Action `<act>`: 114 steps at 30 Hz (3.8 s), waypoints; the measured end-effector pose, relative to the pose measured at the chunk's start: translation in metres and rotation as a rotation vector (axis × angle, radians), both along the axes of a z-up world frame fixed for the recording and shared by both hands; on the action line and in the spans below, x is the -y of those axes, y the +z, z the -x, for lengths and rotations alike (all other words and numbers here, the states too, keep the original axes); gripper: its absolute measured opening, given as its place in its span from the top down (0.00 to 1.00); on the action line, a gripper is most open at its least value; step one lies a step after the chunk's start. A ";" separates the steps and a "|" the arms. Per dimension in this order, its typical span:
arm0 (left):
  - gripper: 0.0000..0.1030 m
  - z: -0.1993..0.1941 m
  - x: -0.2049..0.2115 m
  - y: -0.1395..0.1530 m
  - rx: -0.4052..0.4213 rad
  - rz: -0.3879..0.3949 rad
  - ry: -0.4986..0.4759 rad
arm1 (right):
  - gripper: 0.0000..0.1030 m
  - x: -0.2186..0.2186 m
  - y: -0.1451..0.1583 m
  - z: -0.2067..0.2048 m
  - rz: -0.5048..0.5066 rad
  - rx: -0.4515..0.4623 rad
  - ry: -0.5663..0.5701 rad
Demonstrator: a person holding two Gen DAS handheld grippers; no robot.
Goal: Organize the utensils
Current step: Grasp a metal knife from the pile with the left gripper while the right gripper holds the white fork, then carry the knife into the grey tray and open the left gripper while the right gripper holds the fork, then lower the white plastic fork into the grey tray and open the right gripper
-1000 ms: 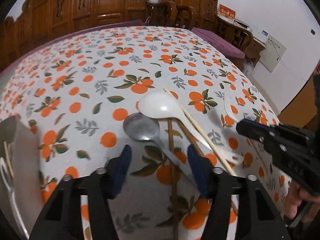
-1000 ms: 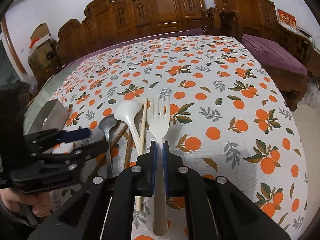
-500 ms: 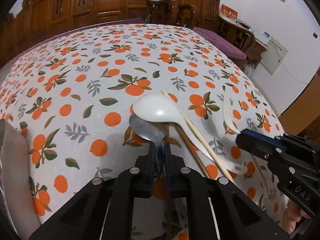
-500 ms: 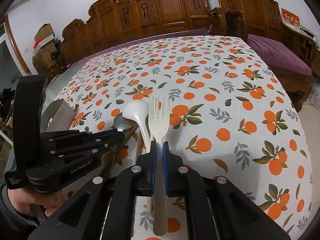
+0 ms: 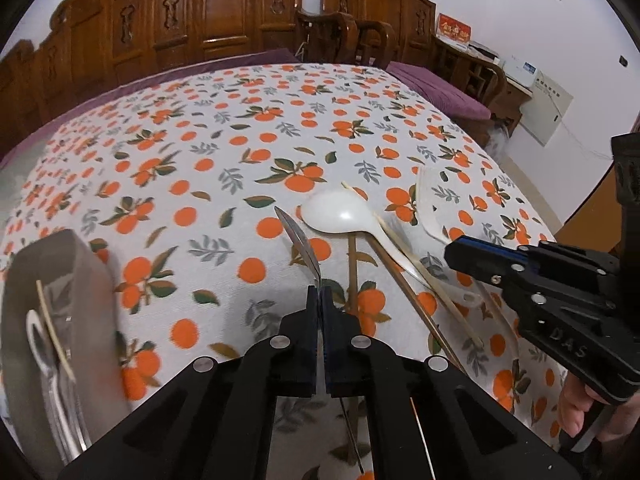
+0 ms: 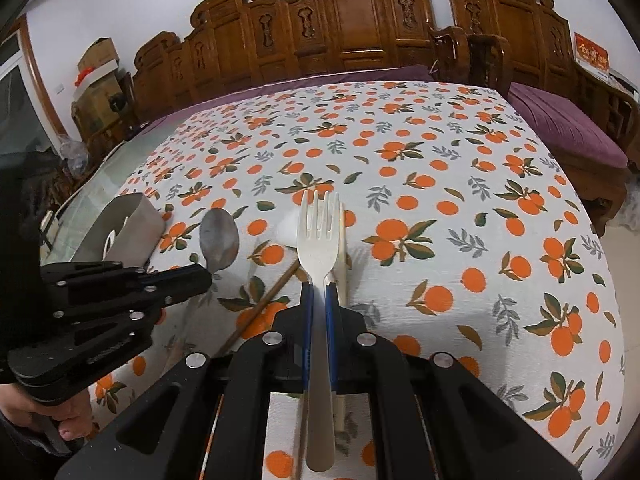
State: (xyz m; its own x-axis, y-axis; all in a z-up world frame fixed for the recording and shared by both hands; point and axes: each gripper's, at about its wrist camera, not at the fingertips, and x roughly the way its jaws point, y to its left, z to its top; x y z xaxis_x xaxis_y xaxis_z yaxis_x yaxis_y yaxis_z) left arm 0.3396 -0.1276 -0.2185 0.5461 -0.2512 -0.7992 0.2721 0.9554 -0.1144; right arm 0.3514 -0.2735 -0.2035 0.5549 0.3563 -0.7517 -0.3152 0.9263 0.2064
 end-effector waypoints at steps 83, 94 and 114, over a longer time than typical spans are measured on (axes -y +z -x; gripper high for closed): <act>0.88 0.038 -0.199 0.032 0.085 -0.097 0.218 | 0.93 -0.136 0.040 0.059 -0.013 0.097 0.207; 0.44 0.043 -0.234 0.058 0.162 -0.069 0.305 | 0.93 -0.199 0.054 0.052 -0.040 0.106 0.250; 0.20 0.048 -0.276 0.069 0.188 -0.044 0.409 | 0.92 -0.271 0.015 0.018 -0.096 -0.012 0.234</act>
State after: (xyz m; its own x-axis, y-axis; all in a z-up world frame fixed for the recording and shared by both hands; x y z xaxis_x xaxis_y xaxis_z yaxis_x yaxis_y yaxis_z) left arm 0.2918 0.1479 -0.1493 0.7299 0.0475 -0.6819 -0.1168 0.9916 -0.0559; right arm 0.3338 -0.0024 -0.1887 0.4401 0.5443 -0.7142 -0.5156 0.8044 0.2952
